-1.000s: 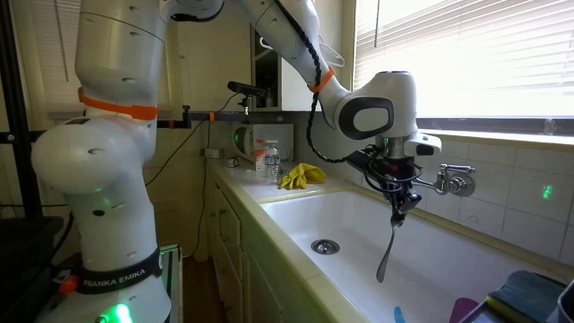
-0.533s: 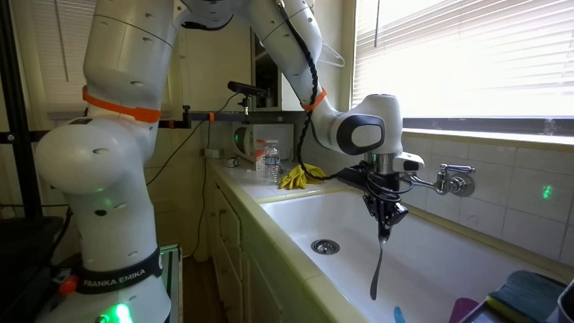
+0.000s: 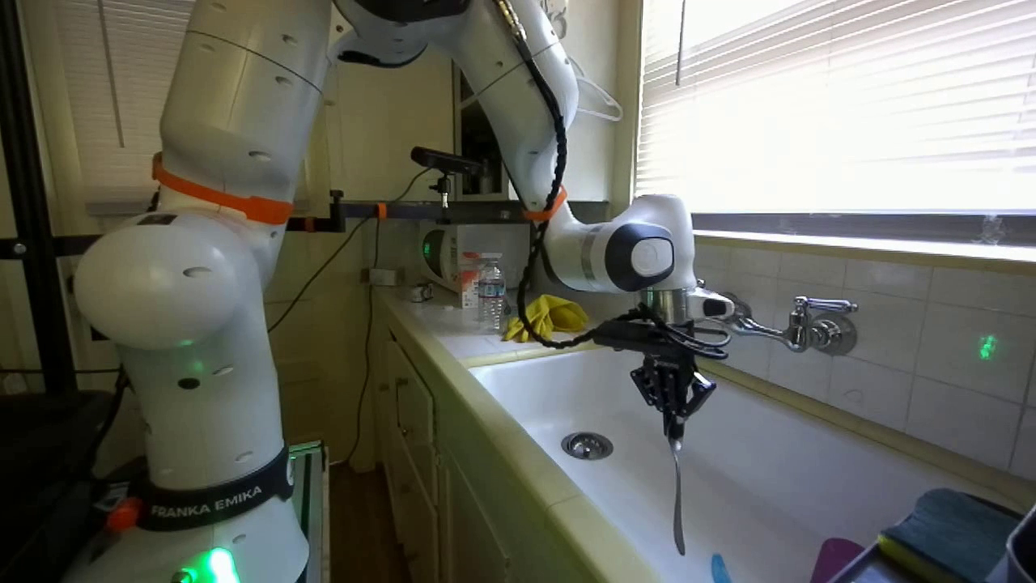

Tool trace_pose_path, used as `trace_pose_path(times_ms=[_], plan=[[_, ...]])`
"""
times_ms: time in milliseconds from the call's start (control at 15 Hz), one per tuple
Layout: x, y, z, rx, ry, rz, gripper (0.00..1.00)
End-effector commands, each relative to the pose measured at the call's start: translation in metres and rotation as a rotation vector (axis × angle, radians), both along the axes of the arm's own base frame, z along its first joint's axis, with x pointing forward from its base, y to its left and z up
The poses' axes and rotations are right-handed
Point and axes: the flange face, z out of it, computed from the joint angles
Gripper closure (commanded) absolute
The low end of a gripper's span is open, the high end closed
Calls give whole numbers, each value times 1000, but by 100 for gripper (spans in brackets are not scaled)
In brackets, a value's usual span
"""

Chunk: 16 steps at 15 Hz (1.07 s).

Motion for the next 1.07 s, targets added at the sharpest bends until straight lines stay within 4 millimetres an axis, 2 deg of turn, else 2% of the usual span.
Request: trace_pose_path(times_ms=[0, 333, 667, 1000], plan=[[-2, 19, -12, -57, 19, 92, 98], [-2, 41, -24, -100, 53, 186, 98], [-5, 45, -32, -105, 78, 179, 98], [-5, 45, -50, -122, 130, 179, 98]])
